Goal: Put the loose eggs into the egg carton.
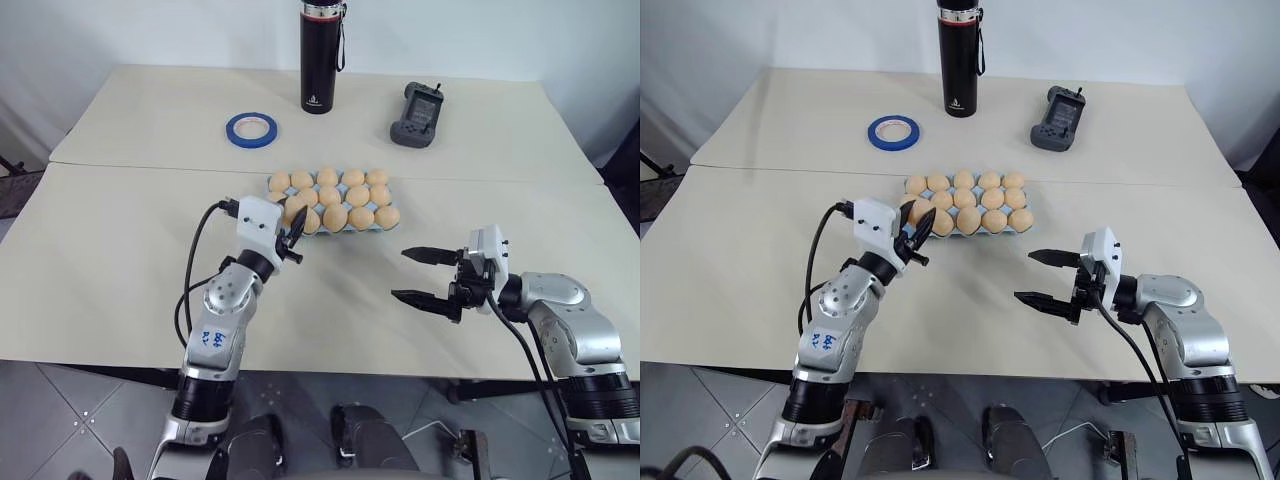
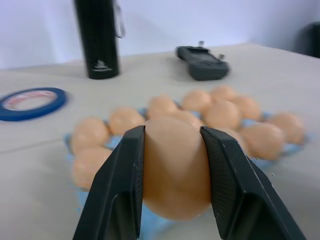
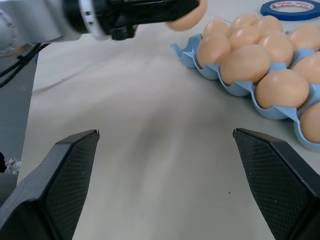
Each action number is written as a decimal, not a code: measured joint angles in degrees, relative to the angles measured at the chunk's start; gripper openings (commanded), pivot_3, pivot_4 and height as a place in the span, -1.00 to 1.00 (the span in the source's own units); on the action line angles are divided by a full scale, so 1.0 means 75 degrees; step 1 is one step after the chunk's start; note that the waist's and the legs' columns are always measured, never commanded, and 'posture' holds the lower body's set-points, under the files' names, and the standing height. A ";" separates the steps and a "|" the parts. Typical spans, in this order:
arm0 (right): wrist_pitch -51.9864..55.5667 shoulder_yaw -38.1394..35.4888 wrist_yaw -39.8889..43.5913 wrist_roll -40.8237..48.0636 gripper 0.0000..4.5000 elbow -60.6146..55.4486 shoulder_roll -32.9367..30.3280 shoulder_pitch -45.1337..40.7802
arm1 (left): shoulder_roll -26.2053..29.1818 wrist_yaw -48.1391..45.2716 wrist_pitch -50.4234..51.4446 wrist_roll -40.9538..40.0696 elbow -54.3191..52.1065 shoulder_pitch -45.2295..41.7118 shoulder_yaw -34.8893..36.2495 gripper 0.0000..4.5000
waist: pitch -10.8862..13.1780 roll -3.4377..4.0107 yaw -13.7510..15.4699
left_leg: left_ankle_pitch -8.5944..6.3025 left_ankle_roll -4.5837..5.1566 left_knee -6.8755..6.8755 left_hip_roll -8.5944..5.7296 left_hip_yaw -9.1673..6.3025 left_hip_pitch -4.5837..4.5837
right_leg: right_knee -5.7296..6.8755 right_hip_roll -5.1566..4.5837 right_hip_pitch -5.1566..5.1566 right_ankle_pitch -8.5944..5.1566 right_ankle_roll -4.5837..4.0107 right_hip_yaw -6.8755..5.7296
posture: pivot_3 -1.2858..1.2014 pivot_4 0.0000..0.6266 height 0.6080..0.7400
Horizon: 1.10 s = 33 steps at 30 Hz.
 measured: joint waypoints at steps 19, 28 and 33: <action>0.0004 -0.0034 -0.0227 0.0005 1.00 -0.0041 -0.0073 0.0058 | 0.0154 0.0083 -0.0769 0.0382 0.1308 -0.0630 0.0171 0.99 | 0.0000 0.0000 0.0016 | 0.0003 -0.0010 0.0005 0.0001 0.0008 -0.0002 | 0.0008 -0.0001 -0.0004 0.0000 0.0003 0.0001 | 0.03 -0.52 1.00; -0.0003 -0.0021 -0.0118 -0.0010 1.00 0.0051 -0.0091 -0.0011 | 0.1191 -0.2070 0.0869 -0.1879 -0.1633 0.1441 0.0381 0.99 | 0.0001 0.0003 -0.0017 | 0.0010 -0.0023 0.0002 0.0007 0.0007 0.0003 | 0.0015 0.0003 -0.0006 -0.0002 -0.0002 0.0000 | 0.03 -0.52 1.00; -0.0108 0.0019 0.0047 -0.0125 1.00 0.0362 -0.0094 -0.0276 | 0.2443 -0.3343 0.1160 -0.2629 -0.2145 0.2329 0.0713 0.99 | 0.0002 0.0003 -0.0023 | 0.0008 -0.0024 0.0004 0.0003 0.0007 0.0008 | 0.0009 -0.0005 0.0001 0.0009 -0.0015 -0.0001 | 0.03 -0.52 1.00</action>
